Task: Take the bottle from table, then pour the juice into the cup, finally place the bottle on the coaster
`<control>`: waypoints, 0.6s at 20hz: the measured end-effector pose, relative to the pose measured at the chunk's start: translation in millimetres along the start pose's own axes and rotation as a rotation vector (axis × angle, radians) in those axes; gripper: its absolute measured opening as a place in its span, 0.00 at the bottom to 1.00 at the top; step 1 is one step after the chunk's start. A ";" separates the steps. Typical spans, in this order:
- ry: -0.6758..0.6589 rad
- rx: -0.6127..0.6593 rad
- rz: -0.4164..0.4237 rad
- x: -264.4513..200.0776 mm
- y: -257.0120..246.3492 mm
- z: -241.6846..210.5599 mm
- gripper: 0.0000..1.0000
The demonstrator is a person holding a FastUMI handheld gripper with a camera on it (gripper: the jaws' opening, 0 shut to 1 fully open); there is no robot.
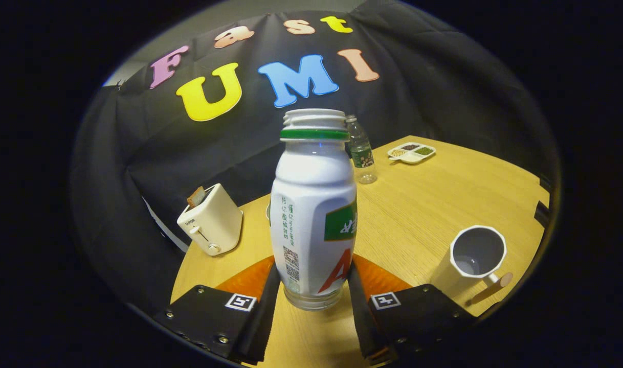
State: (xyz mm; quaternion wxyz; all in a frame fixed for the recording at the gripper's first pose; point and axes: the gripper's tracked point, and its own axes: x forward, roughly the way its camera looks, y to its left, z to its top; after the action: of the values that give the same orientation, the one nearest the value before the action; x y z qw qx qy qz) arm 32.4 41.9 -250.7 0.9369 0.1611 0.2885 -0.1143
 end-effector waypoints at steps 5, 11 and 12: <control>-0.035 -0.126 -0.056 28.8 3.2 4.8 0.67; -0.076 -0.248 -0.109 68.7 8.2 14.7 0.67; -0.081 -0.252 -0.110 74.0 9.9 16.5 0.67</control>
State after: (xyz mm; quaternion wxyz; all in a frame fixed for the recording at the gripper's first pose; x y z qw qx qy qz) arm 103.5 36.0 -278.3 0.9528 0.0213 0.2710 -0.1349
